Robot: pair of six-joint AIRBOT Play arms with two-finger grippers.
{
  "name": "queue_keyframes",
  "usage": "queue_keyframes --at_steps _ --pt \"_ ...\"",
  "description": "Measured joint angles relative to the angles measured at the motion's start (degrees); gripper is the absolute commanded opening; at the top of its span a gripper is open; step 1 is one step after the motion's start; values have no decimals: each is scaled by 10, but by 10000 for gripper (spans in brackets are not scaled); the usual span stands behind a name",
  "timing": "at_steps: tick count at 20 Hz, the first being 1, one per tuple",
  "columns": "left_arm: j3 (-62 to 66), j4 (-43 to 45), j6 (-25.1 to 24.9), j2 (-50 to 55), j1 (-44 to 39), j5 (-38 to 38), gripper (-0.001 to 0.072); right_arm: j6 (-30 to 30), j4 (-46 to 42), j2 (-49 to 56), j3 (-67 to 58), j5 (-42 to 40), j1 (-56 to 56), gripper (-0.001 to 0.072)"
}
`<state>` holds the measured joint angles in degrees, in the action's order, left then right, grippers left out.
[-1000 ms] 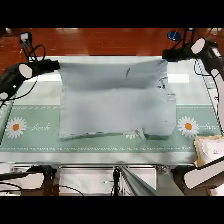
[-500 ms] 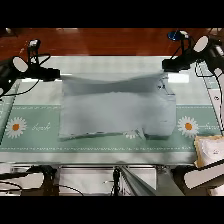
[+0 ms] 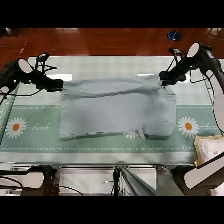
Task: Fold the shirts.
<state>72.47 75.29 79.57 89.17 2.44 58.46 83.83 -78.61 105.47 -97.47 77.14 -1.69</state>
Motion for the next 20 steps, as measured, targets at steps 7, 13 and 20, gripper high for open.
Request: queue_keyframes --at_steps 7,13,20 --pt "32 17 -2 4 12 76 540 -18 -25 -3 -17 28 -2 435" --pt "26 86 21 -80 131 199 540 -19 -129 -74 -25 150 -73 434" --pt "-253 -85 -88 -194 281 255 541 -33 51 -156 148 210 -207 434"
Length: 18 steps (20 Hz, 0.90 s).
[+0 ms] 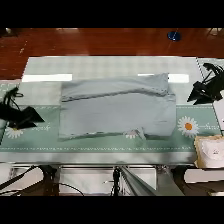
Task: Fold the shirts.
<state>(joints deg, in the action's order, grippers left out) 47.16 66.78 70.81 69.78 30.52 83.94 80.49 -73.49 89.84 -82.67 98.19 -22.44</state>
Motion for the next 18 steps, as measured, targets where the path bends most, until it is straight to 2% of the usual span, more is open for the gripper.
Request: queue_keyframes --at_steps 3,6,12,17,18 --pt "-104 -51 -52 -22 39 0 541 -30 42 -47 92 -27 -34 435" --pt "-151 -78 -83 -30 57 -8 541 -47 66 -78 151 -49 -62 435" --pt "-176 -93 -90 -27 56 -59 541 -61 102 -97 183 -66 -83 435" --pt "-178 -111 -85 3 -3 -84 541 -65 113 -100 187 -69 -87 435" --pt "-178 -122 -83 10 -17 -90 518 -65 113 -100 187 -69 -87 435"
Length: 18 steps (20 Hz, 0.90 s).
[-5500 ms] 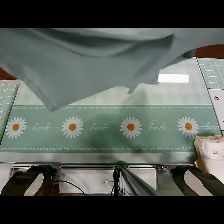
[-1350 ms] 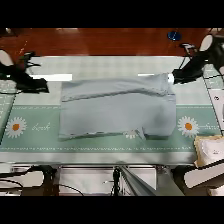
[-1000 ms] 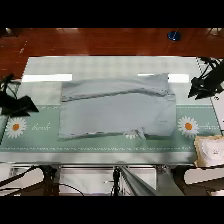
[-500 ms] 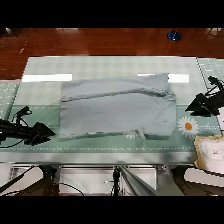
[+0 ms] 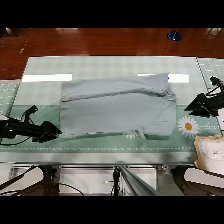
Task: Fold the shirts.
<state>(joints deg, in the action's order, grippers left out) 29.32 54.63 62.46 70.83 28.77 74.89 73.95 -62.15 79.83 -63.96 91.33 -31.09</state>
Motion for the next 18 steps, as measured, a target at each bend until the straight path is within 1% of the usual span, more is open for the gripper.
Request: queue_keyframes --at_steps 1,2,3,4,6,7,10,14,18 --pt "0 -8 1 7 -13 -10 330 0 1 0 0 0 0 435" --pt "-1 -14 1 15 -26 -31 74 0 2 0 0 1 0 434" --pt "-1 -16 0 21 -35 -49 24 0 2 0 0 2 0 435" --pt "-1 -23 -1 26 -42 -54 25 0 3 0 0 5 0 435" --pt "0 -29 -2 31 -47 -57 25 0 0 0 0 12 0 479" --pt "0 -31 -2 33 -47 -58 25 0 -5 -1 0 17 0 480" --pt "0 -33 -12 36 -38 -57 25 7 -31 -1 6 26 -3 520" --pt "0 -34 -23 37 -27 -54 25 10 -37 -17 59 17 -21 525" --pt "0 -33 -30 37 -23 -52 25 6 -33 -31 138 -10 -29 524"
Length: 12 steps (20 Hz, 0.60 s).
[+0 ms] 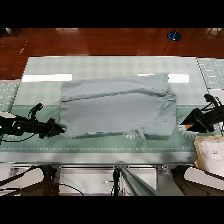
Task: Fold the shirts.
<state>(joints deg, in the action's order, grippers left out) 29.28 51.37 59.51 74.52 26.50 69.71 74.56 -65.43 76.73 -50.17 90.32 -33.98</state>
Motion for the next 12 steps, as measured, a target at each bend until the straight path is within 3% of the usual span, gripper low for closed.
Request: queue_keyframes --at_steps 7,8,12 --pt "0 2 -3 0 1 3 25 -4 47 -5 93 -75 -2 518" --pt "0 2 -3 0 1 3 25 -4 51 -5 100 -85 -2 483" --pt "0 2 -4 0 1 4 25 -4 74 -5 118 -127 0 473"
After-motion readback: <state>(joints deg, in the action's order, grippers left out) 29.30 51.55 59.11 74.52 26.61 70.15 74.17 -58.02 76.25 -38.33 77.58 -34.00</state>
